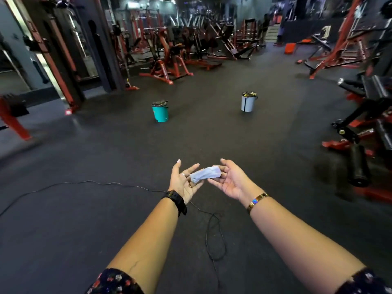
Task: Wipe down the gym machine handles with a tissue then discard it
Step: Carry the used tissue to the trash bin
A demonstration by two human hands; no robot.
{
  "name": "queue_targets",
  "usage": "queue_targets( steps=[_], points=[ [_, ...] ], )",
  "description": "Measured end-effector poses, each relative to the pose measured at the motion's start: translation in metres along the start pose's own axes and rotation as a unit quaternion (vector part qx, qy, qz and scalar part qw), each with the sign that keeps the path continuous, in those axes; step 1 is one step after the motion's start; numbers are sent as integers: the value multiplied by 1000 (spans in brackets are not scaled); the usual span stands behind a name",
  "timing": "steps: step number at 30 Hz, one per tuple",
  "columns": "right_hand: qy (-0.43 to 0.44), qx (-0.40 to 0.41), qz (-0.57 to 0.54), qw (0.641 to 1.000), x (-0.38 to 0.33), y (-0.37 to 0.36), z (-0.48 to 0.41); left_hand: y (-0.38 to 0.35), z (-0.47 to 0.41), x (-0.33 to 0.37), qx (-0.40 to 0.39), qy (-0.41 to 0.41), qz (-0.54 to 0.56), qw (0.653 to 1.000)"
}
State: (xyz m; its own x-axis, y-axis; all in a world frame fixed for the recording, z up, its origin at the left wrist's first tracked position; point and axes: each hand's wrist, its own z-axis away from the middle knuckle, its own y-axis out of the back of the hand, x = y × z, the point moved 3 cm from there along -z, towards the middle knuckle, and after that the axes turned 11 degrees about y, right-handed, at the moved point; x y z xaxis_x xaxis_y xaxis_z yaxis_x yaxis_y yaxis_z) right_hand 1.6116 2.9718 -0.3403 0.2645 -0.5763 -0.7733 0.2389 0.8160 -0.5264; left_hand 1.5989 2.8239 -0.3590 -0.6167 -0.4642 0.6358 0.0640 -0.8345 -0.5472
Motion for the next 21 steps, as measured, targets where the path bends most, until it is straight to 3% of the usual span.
queue_targets(
  steps=[21],
  points=[
    [-26, -54, 10, 998, 40, -260, -298, 163, -184, 299, 42, -37, 42, 998]
  ],
)
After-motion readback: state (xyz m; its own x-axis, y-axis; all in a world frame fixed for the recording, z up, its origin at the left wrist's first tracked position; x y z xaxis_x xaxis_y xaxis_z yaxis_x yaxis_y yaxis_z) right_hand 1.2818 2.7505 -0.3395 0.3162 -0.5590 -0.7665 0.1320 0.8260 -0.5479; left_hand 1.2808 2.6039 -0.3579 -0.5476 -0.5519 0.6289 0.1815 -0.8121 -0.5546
